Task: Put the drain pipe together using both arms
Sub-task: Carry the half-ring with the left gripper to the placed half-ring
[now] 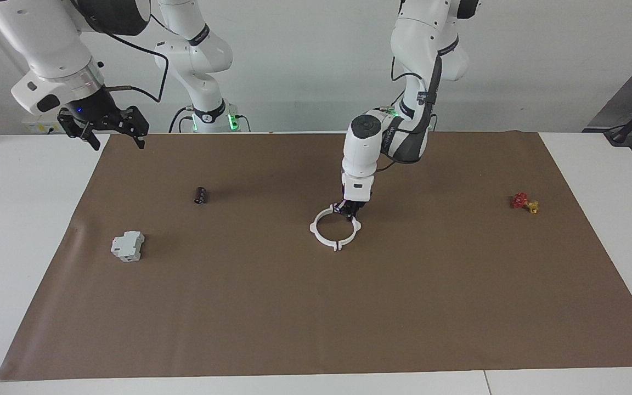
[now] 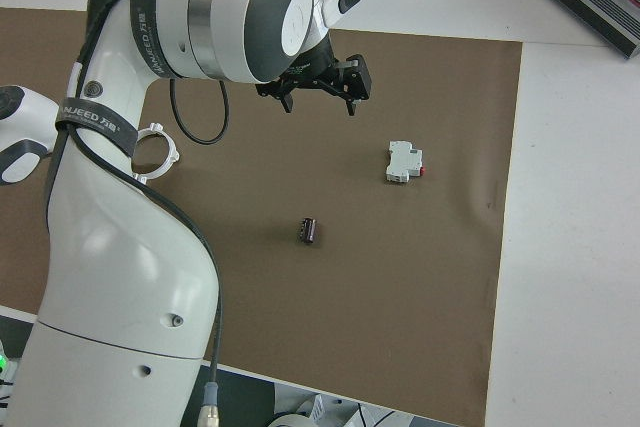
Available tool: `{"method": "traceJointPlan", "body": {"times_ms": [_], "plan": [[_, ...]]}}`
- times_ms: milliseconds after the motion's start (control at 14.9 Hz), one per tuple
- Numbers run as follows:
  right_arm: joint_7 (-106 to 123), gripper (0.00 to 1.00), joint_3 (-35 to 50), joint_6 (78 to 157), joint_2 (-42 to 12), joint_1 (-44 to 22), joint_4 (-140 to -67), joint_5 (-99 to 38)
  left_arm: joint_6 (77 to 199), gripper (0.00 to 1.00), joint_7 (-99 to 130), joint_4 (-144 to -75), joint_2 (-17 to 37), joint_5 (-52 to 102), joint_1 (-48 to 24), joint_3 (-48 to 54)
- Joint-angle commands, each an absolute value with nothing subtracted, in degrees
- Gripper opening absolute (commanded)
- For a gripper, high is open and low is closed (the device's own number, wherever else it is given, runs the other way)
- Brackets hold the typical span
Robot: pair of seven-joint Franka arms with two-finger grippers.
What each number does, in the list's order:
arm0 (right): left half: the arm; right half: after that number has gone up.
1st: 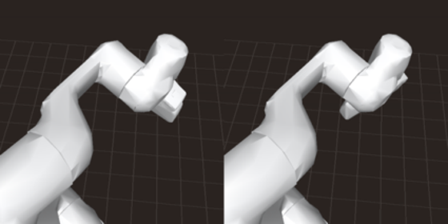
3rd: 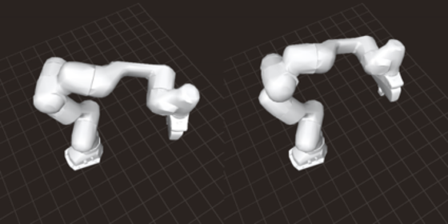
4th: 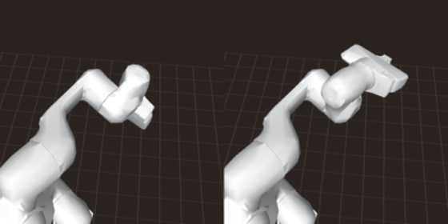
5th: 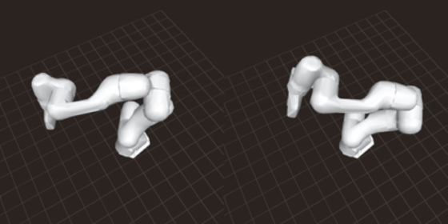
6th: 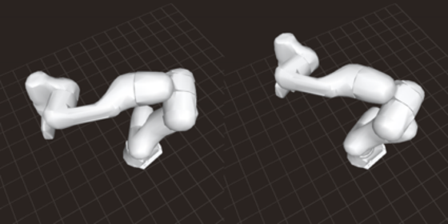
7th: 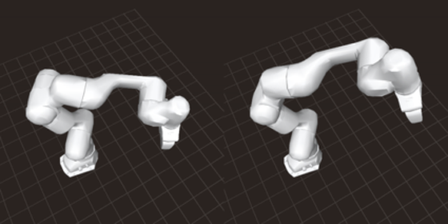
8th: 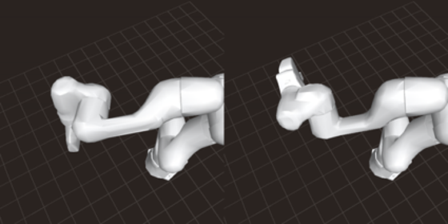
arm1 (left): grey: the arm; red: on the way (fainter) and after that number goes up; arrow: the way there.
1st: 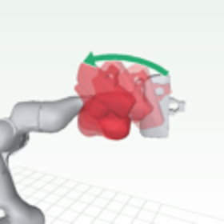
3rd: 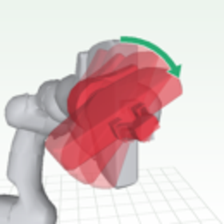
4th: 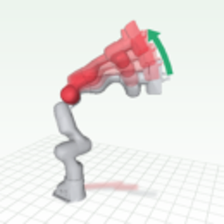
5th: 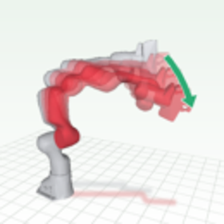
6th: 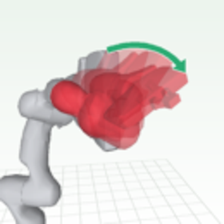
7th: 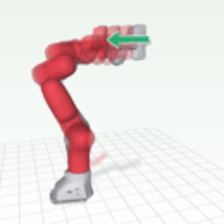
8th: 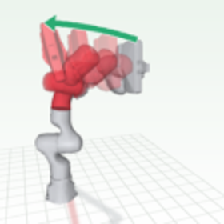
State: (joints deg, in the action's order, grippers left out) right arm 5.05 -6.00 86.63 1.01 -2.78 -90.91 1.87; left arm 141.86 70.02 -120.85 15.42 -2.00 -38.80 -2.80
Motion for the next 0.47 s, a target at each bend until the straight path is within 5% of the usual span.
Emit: {"method": "traceJointPlan", "body": {"times_ms": [0,404], "plan": [[5.6,1.00,-6.0,85.9,1.2,-2.7,-90.9,2.4,142.4,0.00,72.4,-119.7,16.7,-3.2,-40.1,-3.9],[5.6,1.00,-5.9,85.9,1.2,-2.7,-90.9,2.3,142.6,0.00,73.3,-119.7,16.7,-3.2,-40.1,-3.9]]}}
